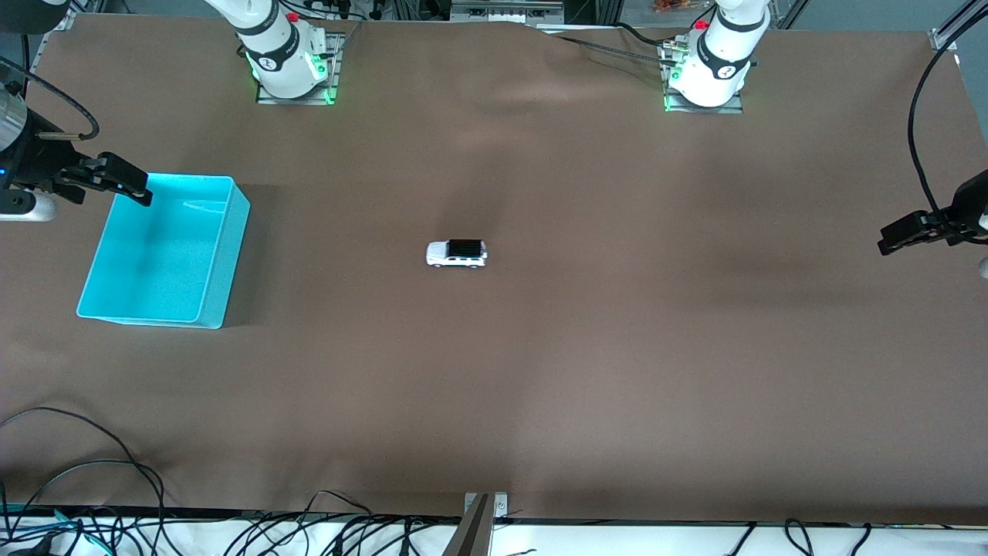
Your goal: Wind and store white jeep toy
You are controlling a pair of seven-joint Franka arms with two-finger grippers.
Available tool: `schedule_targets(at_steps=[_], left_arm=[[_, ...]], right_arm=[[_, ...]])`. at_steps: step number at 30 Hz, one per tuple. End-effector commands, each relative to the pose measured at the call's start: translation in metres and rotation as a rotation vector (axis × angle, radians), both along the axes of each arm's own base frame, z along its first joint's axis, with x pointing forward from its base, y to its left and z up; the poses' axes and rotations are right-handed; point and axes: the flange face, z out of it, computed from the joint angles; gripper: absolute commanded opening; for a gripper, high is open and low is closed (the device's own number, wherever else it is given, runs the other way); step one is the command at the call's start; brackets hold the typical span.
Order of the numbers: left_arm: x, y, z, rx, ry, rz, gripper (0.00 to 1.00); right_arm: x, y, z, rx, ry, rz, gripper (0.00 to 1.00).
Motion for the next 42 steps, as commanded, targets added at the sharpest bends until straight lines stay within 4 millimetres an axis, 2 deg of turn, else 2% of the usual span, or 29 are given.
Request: schedule_targets(at_steps=[1,14,42], left_arm=[[-0.0012,-0.0021,0.0021,-0.028,0.019,-0.025,1.00],[-0.0041,-0.0071,0.0050,-0.026,0.029,-0.016,1.00],[-0.0038,-0.0049,0.0001,-0.029,0.039,-0.015,1.00]], right_arm=[[-0.0011,-0.0007,0.0075,-0.015,-0.008,-0.003,1.00],[-0.0011,-0.0016,0.0075,-0.015,-0.008,-0.005,1.00],[-0.0011,-0.0006,0.0075,-0.014,-0.008,-0.003,1.00]])
